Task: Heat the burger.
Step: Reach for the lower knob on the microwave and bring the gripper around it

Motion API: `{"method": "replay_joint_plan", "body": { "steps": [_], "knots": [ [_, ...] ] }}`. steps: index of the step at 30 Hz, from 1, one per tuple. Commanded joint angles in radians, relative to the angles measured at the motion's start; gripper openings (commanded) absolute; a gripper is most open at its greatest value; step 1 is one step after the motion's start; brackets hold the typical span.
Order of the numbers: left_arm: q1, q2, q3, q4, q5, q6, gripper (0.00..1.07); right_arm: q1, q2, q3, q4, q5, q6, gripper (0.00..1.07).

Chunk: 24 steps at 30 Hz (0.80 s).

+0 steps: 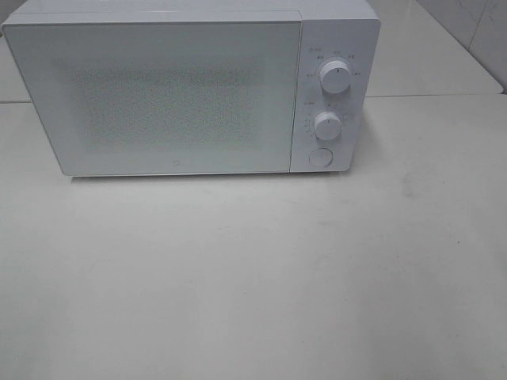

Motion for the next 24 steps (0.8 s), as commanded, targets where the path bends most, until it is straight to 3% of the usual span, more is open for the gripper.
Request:
{"method": "replay_joint_plan", "body": {
  "steps": [1, 24],
  "knots": [
    [0.001, -0.025, 0.004, -0.008, -0.006, -0.008, 0.98, -0.004, 0.075, 0.022, 0.0, -0.148, 0.004, 0.75],
    [0.001, -0.025, 0.004, -0.008, -0.006, -0.008, 0.98, -0.004, 0.553, 0.058, 0.003, -0.792, 0.005, 0.75]
  ]
}}
